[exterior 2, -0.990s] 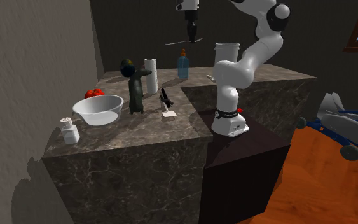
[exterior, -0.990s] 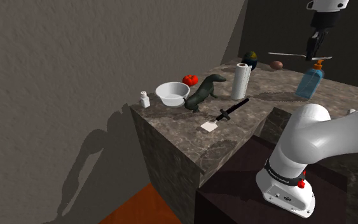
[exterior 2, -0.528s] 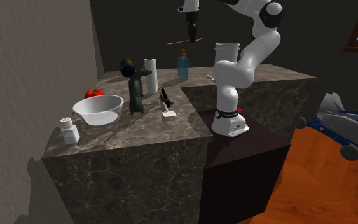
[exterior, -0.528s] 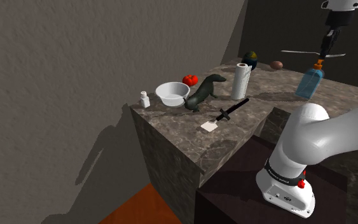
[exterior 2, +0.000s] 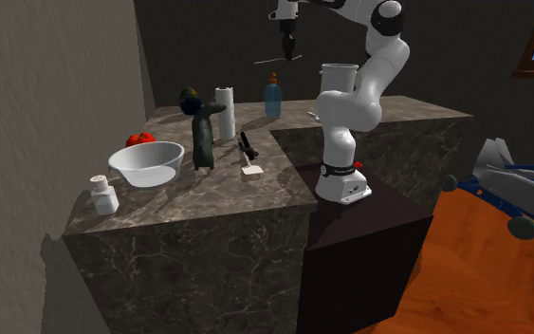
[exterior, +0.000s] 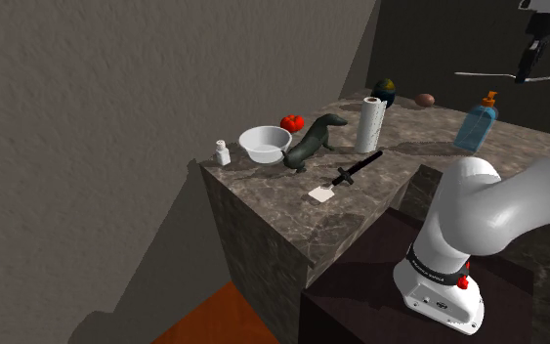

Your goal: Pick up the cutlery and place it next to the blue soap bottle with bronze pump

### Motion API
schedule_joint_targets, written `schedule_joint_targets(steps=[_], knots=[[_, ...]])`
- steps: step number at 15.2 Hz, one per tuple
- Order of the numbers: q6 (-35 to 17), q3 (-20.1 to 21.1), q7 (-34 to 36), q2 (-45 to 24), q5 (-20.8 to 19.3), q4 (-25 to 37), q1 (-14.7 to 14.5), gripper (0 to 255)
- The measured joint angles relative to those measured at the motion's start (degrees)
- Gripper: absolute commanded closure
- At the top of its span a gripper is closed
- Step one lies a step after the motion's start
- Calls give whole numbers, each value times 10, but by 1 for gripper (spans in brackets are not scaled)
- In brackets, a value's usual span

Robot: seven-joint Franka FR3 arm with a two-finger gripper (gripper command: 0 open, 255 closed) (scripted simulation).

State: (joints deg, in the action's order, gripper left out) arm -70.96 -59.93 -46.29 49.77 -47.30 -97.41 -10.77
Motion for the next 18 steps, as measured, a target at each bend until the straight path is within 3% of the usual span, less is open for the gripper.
schedule_joint_targets(steps=[5,7,9,10,18], knots=[[0,-100,-68,-23,-30,117,-86,255],[3,-145,-98,-26,-45,173,-132,255],[15,-201,-138,-28,-65,258,-197,255],[14,-214,-144,-25,-71,272,-213,255],[-29,-213,-125,1,-81,204,-180,255]])
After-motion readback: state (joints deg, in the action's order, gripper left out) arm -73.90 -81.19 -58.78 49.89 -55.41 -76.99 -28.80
